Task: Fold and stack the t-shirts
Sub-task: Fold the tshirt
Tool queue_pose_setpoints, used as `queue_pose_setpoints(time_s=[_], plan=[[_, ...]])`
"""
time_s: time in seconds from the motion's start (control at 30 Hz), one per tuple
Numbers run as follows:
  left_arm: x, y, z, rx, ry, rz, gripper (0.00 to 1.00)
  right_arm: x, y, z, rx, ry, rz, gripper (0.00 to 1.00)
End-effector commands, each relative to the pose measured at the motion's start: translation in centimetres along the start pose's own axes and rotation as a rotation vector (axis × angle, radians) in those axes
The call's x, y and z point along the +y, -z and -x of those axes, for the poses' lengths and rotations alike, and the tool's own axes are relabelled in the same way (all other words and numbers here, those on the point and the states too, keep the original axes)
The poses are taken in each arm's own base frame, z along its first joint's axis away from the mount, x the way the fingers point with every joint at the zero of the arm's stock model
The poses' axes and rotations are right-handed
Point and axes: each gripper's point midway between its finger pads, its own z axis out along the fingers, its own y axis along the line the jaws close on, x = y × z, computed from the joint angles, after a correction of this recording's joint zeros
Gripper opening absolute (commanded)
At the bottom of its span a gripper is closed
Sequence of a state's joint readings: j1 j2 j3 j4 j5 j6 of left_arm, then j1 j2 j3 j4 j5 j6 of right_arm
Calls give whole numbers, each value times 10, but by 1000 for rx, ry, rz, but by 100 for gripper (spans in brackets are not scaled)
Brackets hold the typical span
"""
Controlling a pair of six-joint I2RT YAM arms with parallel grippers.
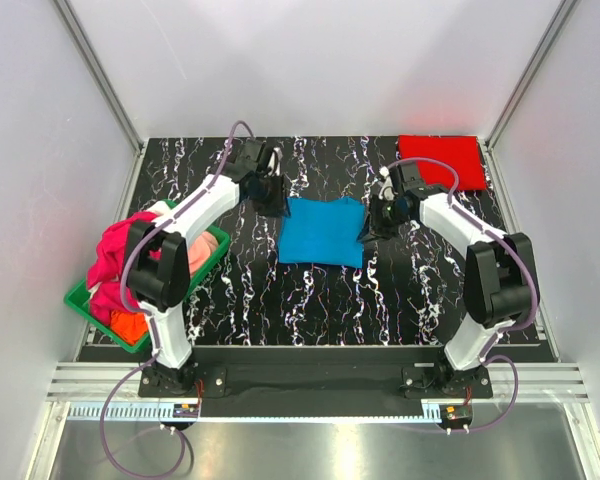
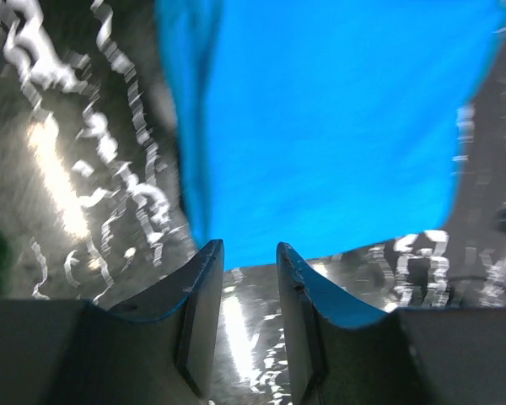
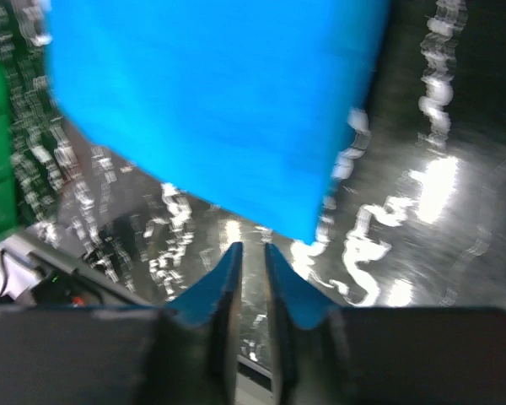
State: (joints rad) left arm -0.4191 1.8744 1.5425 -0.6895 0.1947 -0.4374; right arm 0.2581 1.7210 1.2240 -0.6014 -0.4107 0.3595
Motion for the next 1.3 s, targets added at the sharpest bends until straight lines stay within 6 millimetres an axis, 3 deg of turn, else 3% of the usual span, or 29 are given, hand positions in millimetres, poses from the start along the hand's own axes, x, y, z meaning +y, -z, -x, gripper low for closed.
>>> queue_pose_setpoints(time_s=[0.0, 0.03, 0.1, 0.13, 0.2, 0.33, 0.4, 0.5, 0.6, 0.73, 0.83, 0.9, 1.0, 1.03, 1.27], plan=[[-33, 0, 17, -18, -44, -100, 36, 44, 9, 7, -4, 66, 118, 20], [-43, -4, 21, -21, -57, -152, 36, 51, 6, 8, 4, 71, 157, 16], [-44, -24, 27, -7, -69, -167, 36, 66, -7, 12, 39, 85, 234, 11], [-41, -32, 30, -5, -66, -156, 36, 65, -22, 12, 65, 82, 238, 8], [-32, -54, 37, 2, -57, -137, 35, 74, -30, 18, 84, 101, 294, 6], [0, -92, 44, 10, -43, -52, 35, 43, -81, 9, 163, 68, 235, 4], [15, -99, 51, 1, -34, -26, 35, 27, -102, 5, 191, 73, 201, 3], [21, -106, 61, -5, -16, -45, 35, 24, -107, 14, 172, 84, 175, 3], [14, -98, 75, -27, -18, -93, 35, 45, -82, 32, 105, 107, 202, 7], [-8, -69, 90, -72, -31, -157, 36, 67, -46, 60, 19, 126, 235, 11], [-15, -41, 91, -101, -33, -166, 36, 64, -37, 75, -8, 114, 235, 11], [-18, -25, 88, -112, -16, -167, 37, 47, -38, 84, -8, 76, 231, 11], [-26, -5, 67, -103, -35, -174, 39, 26, -45, 94, -8, 58, 227, 11], [-29, 1, 52, -90, -42, -171, 39, 24, -46, 101, -17, 69, 232, 11], [-33, -15, -8, 5, -75, -146, 40, -1, -87, 120, 15, 50, 249, 10]])
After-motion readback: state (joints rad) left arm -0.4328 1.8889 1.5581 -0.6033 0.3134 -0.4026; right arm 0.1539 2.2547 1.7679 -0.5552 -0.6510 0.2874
